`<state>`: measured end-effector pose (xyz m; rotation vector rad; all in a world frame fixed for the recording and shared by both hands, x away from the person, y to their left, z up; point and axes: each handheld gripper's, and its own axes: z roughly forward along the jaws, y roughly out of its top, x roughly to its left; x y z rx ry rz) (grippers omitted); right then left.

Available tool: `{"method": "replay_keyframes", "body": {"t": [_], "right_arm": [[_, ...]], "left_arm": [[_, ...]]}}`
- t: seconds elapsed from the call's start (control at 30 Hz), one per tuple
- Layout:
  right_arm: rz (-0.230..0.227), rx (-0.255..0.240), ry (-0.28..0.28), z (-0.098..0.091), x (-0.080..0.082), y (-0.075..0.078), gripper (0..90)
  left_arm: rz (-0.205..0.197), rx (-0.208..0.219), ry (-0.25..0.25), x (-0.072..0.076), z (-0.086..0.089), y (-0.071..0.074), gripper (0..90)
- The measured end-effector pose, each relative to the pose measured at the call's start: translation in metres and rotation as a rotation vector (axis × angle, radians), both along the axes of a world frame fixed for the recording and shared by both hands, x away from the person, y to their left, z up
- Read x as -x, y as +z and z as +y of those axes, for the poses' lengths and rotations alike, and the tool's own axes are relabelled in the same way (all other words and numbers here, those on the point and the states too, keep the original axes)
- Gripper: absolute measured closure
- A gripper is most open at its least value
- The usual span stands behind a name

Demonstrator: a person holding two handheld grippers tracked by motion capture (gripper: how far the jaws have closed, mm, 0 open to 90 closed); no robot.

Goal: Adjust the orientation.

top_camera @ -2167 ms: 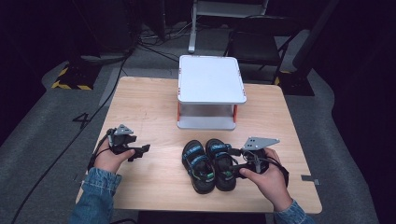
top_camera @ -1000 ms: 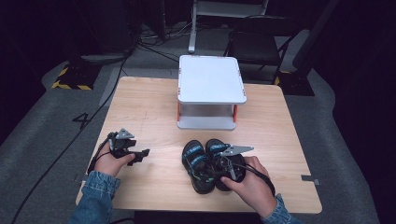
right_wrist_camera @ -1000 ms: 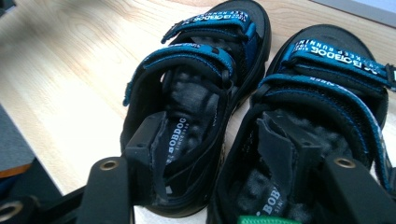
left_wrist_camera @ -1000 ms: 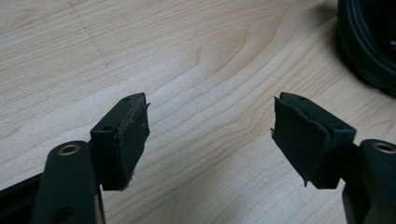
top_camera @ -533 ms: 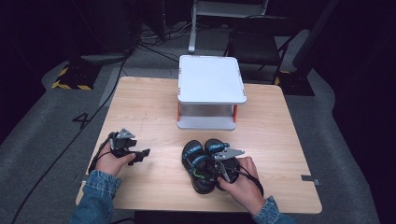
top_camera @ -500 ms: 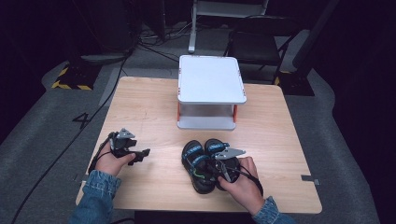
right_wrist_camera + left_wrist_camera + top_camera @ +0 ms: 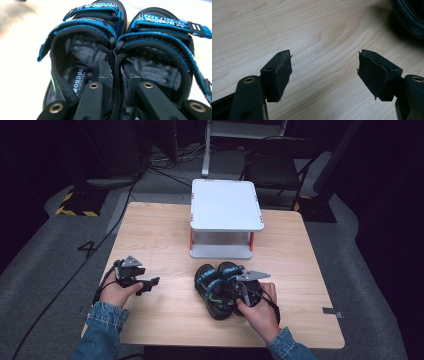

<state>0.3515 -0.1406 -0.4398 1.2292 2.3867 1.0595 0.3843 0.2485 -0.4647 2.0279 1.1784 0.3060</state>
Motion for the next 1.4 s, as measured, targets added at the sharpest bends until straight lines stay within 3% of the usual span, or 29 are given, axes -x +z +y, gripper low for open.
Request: {"method": "replay_keyframes", "body": {"t": [0.17,0.37,0.6,0.73,0.87,1.0,1.23,1.4], "right_arm": [[-0.027,-0.008,-0.05,0.001,-0.025,0.013,80.8],[-0.066,-0.006,-0.134,0.008,-0.067,0.024,80.8],[-0.103,-0.016,-0.219,0.023,-0.123,0.014,80.8],[-0.14,0.011,-0.263,0.032,-0.143,0.006,80.8],[-0.182,0.017,-0.289,0.042,-0.151,-0.002,81.1],[-0.196,0.022,-0.325,0.046,-0.154,-0.009,80.9],[-0.247,0.056,-0.282,0.044,-0.155,-0.014,68.3],[-0.248,-0.028,-0.279,0.031,-0.153,-0.014,54.6]], "left_arm": [[0.004,0.014,-0.002,-0.004,0.001,0.0,27.2],[0.004,0.046,-0.006,-0.008,0.006,-0.001,27.3],[-0.001,0.098,0.003,-0.014,0.009,-0.003,27.4],[0.016,0.107,-0.009,-0.019,0.006,-0.008,27.4],[0.025,0.104,-0.019,-0.021,0.003,-0.013,27.3],[0.026,0.094,-0.015,-0.022,-0.001,-0.014,27.3],[0.027,0.103,-0.033,-0.022,-0.011,-0.015,27.0],[0.034,0.105,-0.052,-0.024,-0.018,-0.016,26.8]]}}
